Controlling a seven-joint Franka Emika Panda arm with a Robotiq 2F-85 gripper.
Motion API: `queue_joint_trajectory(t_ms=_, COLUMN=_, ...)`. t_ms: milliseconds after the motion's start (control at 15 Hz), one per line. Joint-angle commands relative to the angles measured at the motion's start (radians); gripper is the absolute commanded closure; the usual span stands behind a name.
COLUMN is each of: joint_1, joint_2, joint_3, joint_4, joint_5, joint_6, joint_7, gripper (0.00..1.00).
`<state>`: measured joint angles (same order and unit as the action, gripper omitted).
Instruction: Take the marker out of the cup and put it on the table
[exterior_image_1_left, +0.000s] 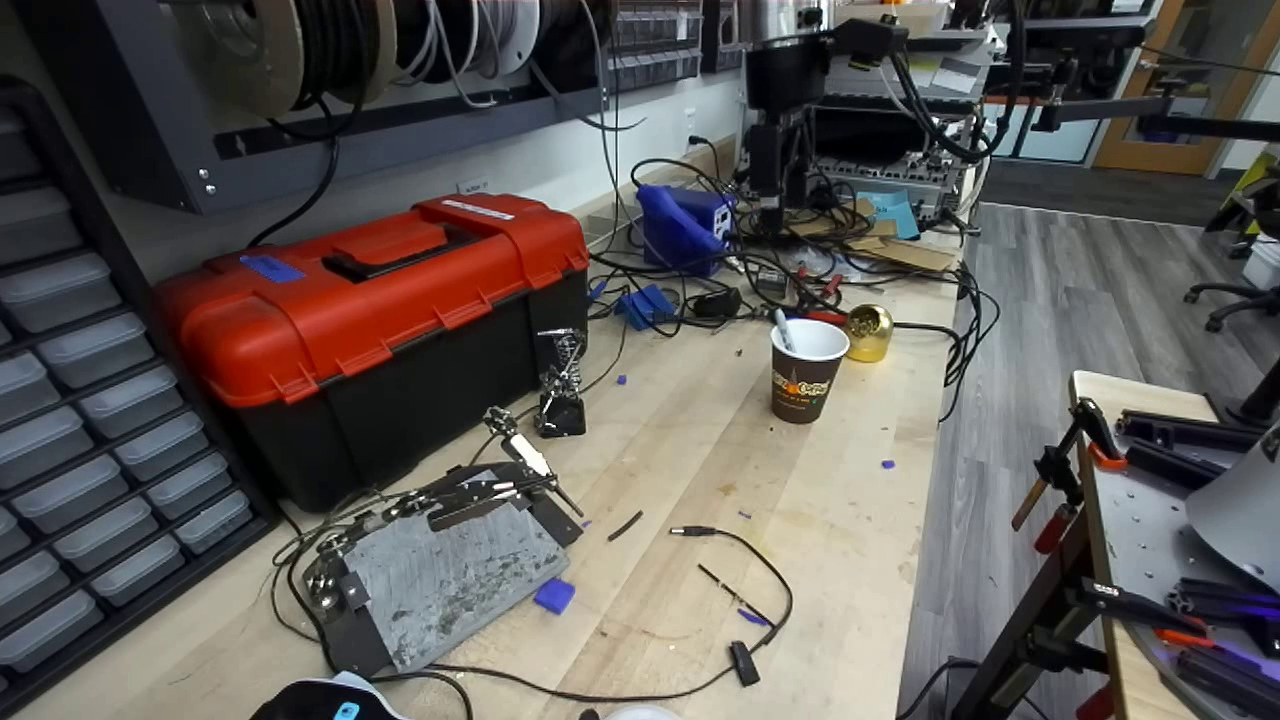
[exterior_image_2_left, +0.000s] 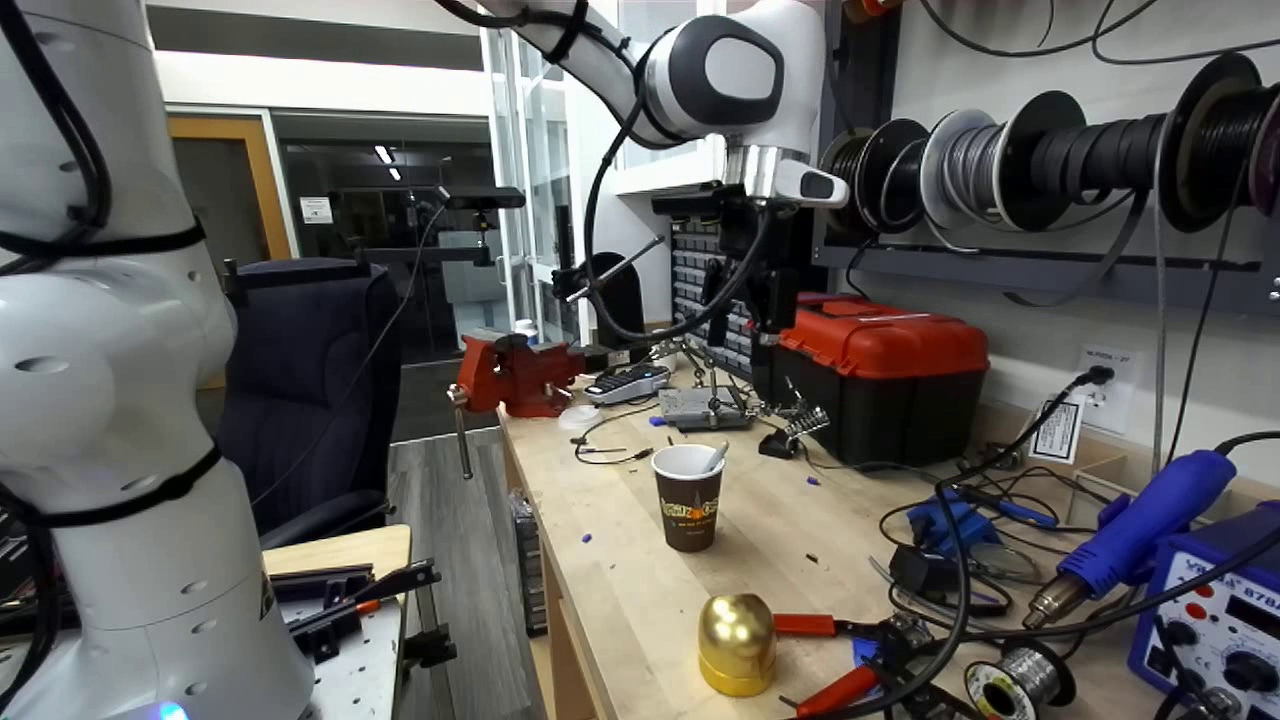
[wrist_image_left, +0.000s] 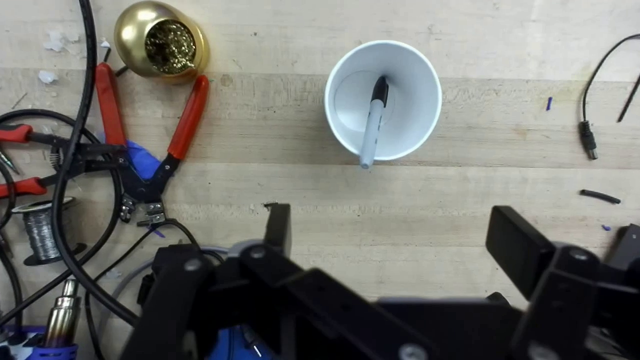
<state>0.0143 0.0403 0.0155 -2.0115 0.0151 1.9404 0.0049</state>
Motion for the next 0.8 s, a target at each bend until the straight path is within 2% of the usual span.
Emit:
queue_joint_trajectory(t_ms=0, joint_1=-0.004, joint_2=0.042, joint_3=-0.003, joint_4=0.029, joint_5=0.023, joint_6=-0.02, joint_7=-0.007, gripper=0.0)
queue_joint_trajectory(t_ms=733, joint_1=-0.014, joint_2=0.106, joint_3=-0.01, joint_4=0.001, joint_5=0.078, joint_6=0.003, joint_7=-0.02, gripper=0.0)
